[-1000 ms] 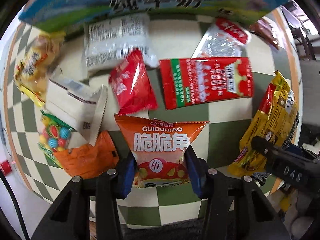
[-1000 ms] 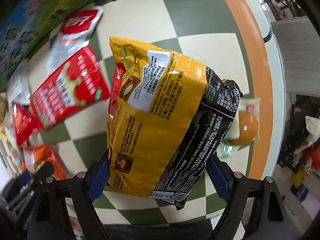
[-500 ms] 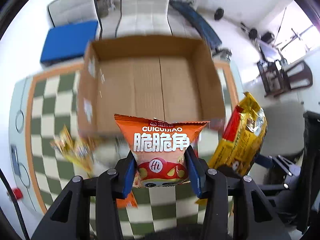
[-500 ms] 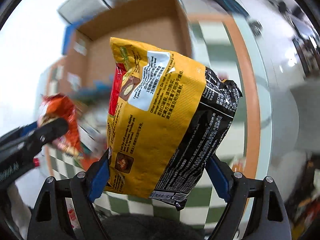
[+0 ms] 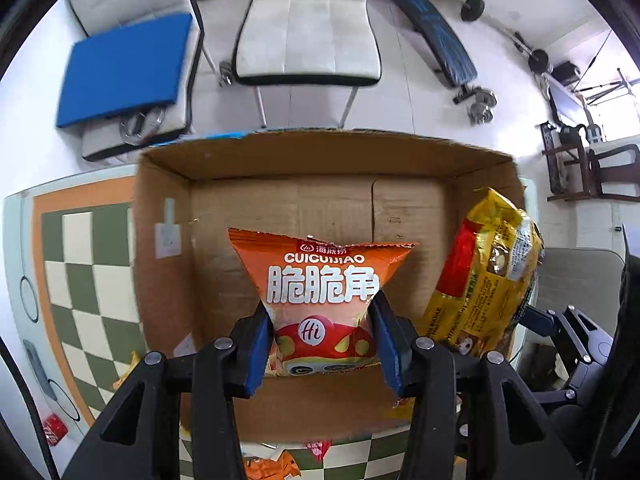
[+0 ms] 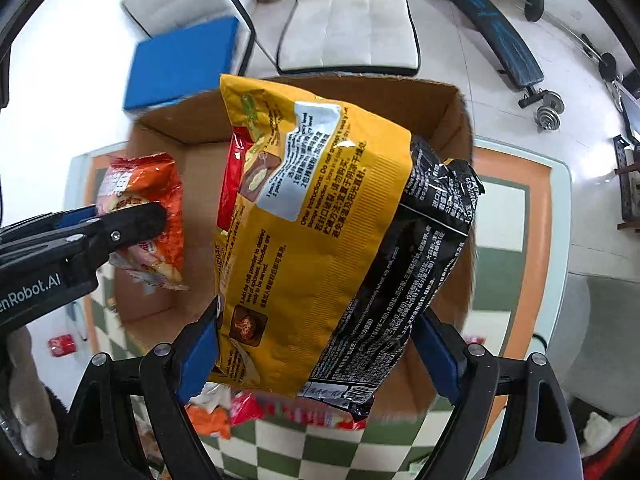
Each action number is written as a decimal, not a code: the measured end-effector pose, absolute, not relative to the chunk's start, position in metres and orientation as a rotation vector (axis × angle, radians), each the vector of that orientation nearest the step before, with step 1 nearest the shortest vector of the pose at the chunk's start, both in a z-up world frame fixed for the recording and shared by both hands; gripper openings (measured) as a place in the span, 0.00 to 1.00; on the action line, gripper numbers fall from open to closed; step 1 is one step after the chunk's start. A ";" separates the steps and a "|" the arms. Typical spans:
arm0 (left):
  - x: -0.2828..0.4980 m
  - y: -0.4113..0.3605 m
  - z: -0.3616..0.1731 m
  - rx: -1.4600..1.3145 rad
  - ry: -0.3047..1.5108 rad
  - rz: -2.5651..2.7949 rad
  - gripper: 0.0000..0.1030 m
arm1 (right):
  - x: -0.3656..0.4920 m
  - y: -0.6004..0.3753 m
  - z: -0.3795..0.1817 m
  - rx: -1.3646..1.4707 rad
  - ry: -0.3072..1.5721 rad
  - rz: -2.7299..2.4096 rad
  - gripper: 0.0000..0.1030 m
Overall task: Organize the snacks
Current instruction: 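Carry both packs into the cardboard box and open both tools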
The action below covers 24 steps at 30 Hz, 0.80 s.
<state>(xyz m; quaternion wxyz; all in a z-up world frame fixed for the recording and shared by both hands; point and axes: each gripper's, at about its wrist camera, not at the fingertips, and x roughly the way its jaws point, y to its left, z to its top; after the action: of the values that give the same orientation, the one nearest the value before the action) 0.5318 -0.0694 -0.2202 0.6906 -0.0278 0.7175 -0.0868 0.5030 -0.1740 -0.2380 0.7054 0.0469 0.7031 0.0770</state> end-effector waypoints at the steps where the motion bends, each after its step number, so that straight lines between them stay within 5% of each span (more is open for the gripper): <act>1: 0.535 -0.070 -0.225 -0.066 1.616 -0.198 0.42 | 0.510 -0.172 -0.243 0.090 1.581 0.170 0.87; 16: 0.565 -0.082 -0.262 -0.050 1.714 -0.202 0.44 | 0.565 -0.155 -0.279 0.015 1.743 0.161 0.90; 18: 0.566 -0.081 -0.266 -0.052 1.725 -0.195 0.51 | 0.568 -0.155 -0.278 0.019 1.749 0.150 0.92; 22: 0.566 -0.080 -0.262 -0.035 1.691 -0.187 0.85 | 0.566 -0.159 -0.271 0.027 1.738 0.122 0.94; 24: 0.564 -0.078 -0.259 -0.050 1.678 -0.188 0.85 | 0.563 -0.160 -0.270 0.024 1.740 0.122 0.94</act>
<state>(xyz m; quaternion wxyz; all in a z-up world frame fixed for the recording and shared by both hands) 0.5640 -0.0776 -0.2586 0.6640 -0.0221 0.7428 -0.0831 0.5627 -0.1595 -0.2698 0.6433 0.0107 0.7637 0.0536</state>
